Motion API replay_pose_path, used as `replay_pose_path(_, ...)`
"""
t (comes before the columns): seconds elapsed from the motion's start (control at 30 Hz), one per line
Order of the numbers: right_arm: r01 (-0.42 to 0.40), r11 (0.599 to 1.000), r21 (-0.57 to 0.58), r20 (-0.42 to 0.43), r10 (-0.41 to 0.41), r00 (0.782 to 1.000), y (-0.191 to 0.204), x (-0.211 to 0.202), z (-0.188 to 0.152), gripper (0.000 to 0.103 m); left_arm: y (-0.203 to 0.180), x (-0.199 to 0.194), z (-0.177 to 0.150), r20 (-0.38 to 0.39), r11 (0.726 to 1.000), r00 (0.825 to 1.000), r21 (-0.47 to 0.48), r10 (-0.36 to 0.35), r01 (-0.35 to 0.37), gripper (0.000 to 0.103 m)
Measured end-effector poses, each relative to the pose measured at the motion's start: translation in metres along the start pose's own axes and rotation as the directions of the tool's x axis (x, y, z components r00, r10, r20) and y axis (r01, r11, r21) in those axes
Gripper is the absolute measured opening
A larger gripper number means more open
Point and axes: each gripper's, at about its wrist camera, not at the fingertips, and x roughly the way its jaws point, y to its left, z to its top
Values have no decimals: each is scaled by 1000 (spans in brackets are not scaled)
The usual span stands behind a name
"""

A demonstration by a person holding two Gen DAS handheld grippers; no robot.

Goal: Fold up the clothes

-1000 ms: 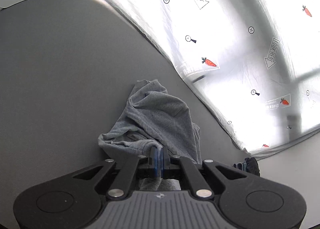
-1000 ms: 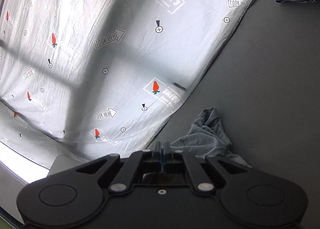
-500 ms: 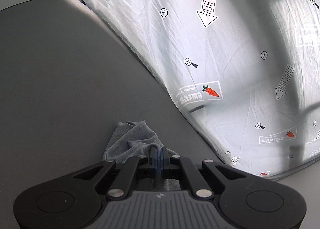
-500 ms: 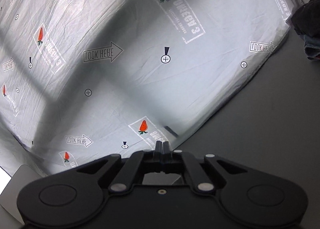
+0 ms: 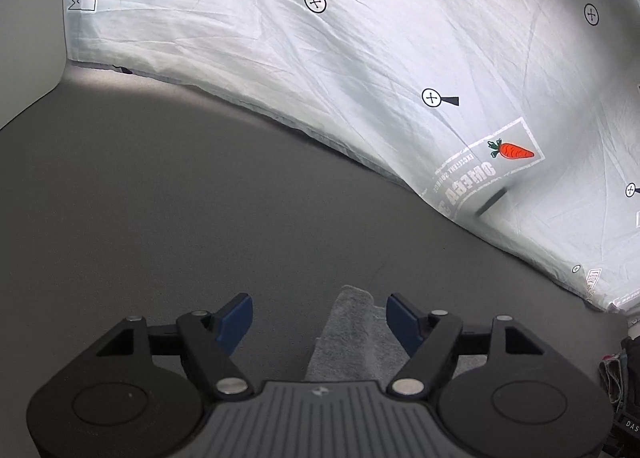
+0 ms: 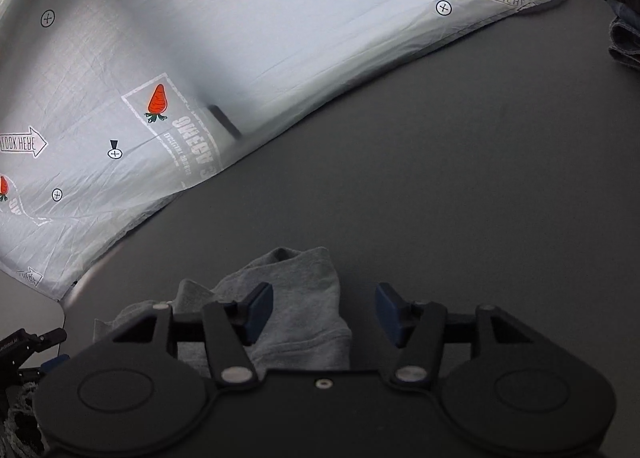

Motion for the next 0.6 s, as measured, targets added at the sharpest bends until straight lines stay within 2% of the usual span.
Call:
replay_pose_path(0.07, -17, 1000, 11, -18, 17, 1000, -2, 12, -2, 71, -7, 18, -9, -48, 998, 999, 59, -6, 8, 77)
replay_pose_path(0.13, -31, 999, 19, -31, 32, 999, -3, 22, -4, 67, -16, 33, -16, -66, 994, 998, 106, 13, -6, 84)
replay_pose_path(0.2, -24, 1000, -6, 6, 25, 1000, 3, 16, -5, 35, -22, 43, -21, -82, 992, 996, 128, 17, -6, 81)
replay_pose_path(0.23, -21, 1000, -19, 24, 21, 999, 6, 13, -5, 1, -26, 45, -24, -83, 991, 996, 137, 24, -13, 72)
replay_pose_path(0.27, -17, 999, -31, 42, 18, 999, 9, 10, -5, 2, -31, 43, -25, -75, 988, 996, 149, 44, -32, 30)
replay_pose_path(0.3, -12, 999, -43, 61, 15, 998, 12, 7, -5, 2, -35, 41, -25, -69, 984, 995, 168, 71, -59, 7)
replay_pose_path(0.4, -2, 994, -107, 124, 15, 992, 25, -12, -2, 2, -43, 18, -25, -4, 978, 997, 193, 79, -77, 6)
replay_pose_path(0.53, -4, 983, -184, 187, 39, 982, 43, -35, 7, 2, -43, -13, -17, 65, 988, 998, 150, 26, -36, 5)
replay_pose_path(0.6, -3, 984, -178, 203, 40, 978, 47, -32, 13, 2, -42, -19, -9, 96, 993, 995, 117, 7, -18, 4)
